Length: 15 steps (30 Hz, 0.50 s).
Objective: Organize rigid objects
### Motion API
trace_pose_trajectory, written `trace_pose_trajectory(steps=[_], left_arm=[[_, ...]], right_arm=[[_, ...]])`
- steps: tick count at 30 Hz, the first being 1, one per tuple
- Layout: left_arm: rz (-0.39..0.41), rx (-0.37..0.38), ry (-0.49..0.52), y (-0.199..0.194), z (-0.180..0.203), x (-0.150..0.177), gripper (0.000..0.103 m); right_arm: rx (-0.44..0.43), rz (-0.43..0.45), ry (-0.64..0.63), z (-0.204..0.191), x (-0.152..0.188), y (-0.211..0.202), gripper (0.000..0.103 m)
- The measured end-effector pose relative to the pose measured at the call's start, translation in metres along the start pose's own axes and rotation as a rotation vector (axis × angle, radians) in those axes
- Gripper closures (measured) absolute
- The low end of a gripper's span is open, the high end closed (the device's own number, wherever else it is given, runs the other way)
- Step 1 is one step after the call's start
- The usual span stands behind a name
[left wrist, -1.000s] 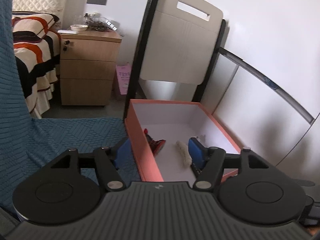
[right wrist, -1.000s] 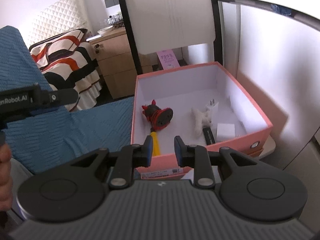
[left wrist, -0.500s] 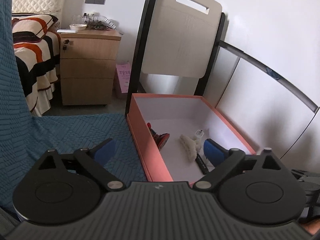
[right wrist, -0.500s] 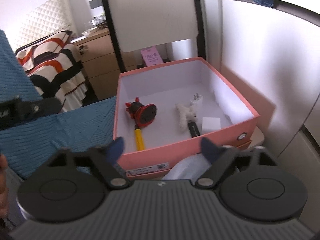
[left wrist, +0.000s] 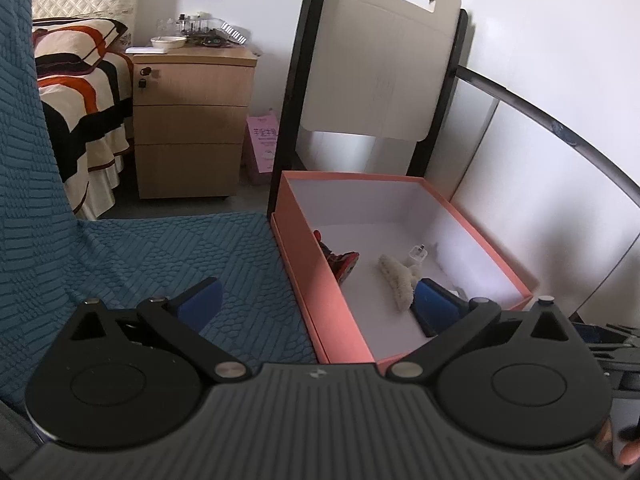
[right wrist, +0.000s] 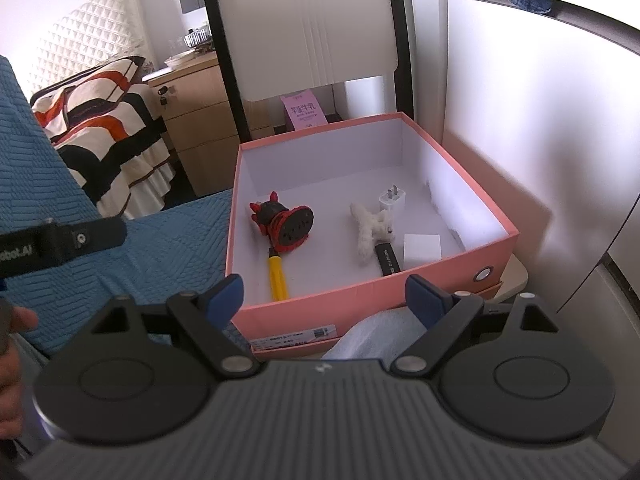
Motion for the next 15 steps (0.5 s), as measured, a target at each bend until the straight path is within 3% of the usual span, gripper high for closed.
trace_pose_trajectory(steps=[15], left_arm=[[-0.003,-0.020,0.011,-0.0038,-0.0017,-0.0001,0.000]], right_arm=[[-0.006,-0.012,-0.009,-0.0057,-0.0013,0.0007,0.014]])
Point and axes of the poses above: each gripper's, at about its wrist camera, not at the fingertips, and y roughly the way its jaws point, z to its right, x to its underside, the point moved 2 cm from there along y, roughly the way its jaws point, and after that the axes turned 10 degrees about y, right-handed, at the moved point
